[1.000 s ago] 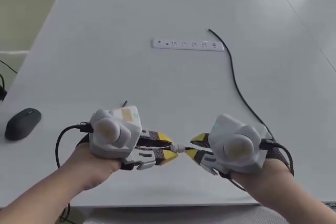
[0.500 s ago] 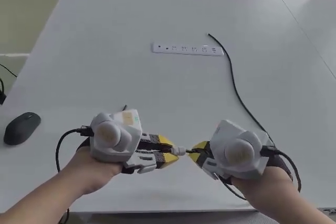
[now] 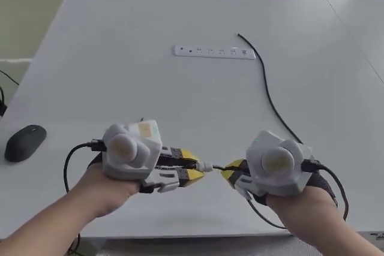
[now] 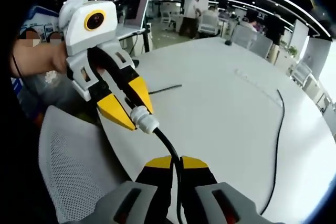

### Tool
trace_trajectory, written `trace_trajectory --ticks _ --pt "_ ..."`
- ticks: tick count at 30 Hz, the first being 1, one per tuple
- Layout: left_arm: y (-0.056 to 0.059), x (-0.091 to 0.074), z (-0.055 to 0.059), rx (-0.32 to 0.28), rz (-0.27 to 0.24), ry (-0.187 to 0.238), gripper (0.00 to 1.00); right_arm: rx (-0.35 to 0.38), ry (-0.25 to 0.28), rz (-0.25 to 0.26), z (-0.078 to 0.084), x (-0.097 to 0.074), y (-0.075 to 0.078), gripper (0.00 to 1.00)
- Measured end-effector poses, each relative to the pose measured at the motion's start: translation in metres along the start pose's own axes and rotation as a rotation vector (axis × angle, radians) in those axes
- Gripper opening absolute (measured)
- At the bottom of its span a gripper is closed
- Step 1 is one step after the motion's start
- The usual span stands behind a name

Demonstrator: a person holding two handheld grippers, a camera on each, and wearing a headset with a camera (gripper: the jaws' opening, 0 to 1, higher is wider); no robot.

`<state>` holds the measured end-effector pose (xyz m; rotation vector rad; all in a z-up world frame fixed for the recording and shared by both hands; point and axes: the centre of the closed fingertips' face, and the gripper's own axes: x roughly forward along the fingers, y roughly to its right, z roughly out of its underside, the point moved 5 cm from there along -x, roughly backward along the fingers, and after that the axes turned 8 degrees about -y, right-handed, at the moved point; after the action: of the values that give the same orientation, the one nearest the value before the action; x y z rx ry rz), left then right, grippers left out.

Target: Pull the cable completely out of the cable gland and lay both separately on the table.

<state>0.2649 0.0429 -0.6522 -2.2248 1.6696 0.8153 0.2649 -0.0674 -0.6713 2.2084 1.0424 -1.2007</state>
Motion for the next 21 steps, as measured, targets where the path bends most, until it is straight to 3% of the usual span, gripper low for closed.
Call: trace_trajectory --ticks 8,21 --pt "0.000 -0.001 0.000 -0.007 -0.006 0.011 0.15 0.109 -0.024 0.012 0.017 0.001 0.017 0.00" --pt "0.004 0.000 0.001 -0.002 -0.001 0.003 0.15 0.280 -0.082 0.039 0.044 0.009 0.032 0.00"
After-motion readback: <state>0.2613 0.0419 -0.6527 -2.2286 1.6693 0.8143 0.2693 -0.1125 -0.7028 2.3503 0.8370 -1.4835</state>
